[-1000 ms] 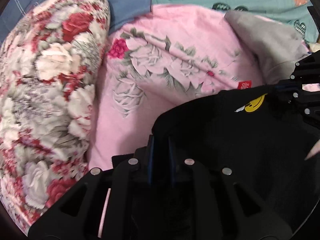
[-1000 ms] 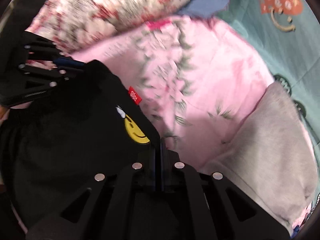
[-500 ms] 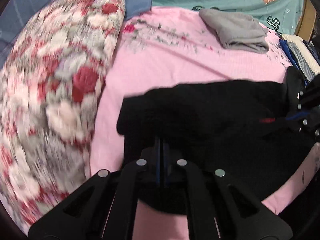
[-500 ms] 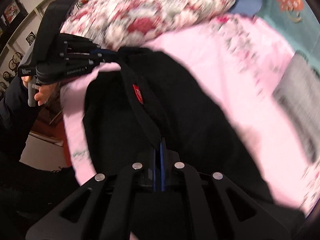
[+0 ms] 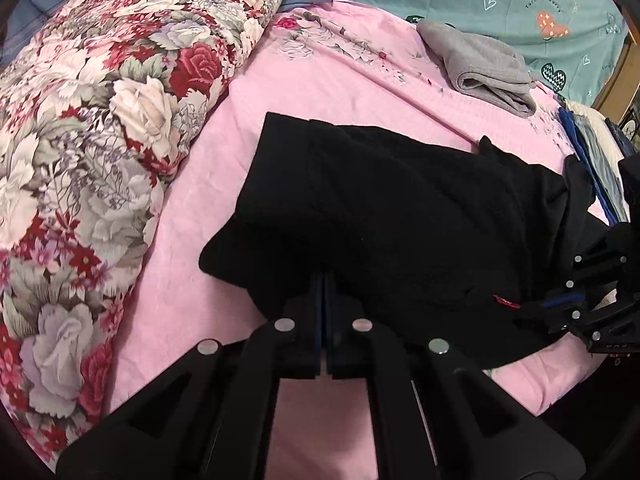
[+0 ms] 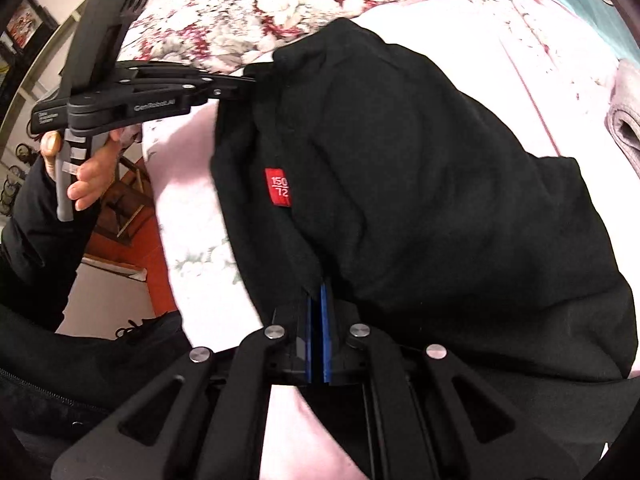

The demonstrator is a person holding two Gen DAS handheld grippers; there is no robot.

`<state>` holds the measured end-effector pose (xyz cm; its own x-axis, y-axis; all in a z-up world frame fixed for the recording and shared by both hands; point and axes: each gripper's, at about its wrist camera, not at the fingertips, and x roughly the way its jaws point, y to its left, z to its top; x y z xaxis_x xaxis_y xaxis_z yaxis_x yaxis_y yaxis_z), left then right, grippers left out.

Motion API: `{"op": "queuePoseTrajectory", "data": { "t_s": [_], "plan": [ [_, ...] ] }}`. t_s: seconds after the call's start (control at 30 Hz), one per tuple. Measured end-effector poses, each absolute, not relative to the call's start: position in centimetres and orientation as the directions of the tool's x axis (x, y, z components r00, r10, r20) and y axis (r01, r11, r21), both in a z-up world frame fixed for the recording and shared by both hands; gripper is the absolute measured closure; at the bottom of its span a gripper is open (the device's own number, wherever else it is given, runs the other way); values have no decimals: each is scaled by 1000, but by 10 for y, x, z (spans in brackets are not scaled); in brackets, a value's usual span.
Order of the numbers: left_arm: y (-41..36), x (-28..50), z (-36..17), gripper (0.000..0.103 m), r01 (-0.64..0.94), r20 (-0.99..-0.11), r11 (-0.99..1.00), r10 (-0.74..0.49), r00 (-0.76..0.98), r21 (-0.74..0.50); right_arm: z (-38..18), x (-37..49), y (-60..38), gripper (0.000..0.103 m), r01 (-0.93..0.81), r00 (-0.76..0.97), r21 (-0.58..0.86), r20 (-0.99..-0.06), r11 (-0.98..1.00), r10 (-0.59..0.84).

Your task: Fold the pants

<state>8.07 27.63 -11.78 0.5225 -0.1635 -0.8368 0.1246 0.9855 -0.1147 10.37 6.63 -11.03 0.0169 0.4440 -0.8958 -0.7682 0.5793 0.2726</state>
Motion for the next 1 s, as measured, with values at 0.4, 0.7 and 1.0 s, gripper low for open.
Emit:
{"op": "queuePoseTrajectory", "data": {
  "t_s": [0.4, 0.7, 1.0],
  "plan": [
    [304, 123, -131, 60, -83, -857, 939, -266, 442, -334, -121, 91, 72, 94, -798, 48, 223, -903, 560, 427],
    [319, 159, -149, 88, -266, -865, 862, -310, 394, -431, -123, 95, 68, 94, -785, 33, 259, -890, 563, 455],
    [326, 112, -121, 92, -280, -822, 848, -271, 500, -450, -107, 91, 58, 95, -793, 45, 261, -875, 550, 481]
  ]
}}
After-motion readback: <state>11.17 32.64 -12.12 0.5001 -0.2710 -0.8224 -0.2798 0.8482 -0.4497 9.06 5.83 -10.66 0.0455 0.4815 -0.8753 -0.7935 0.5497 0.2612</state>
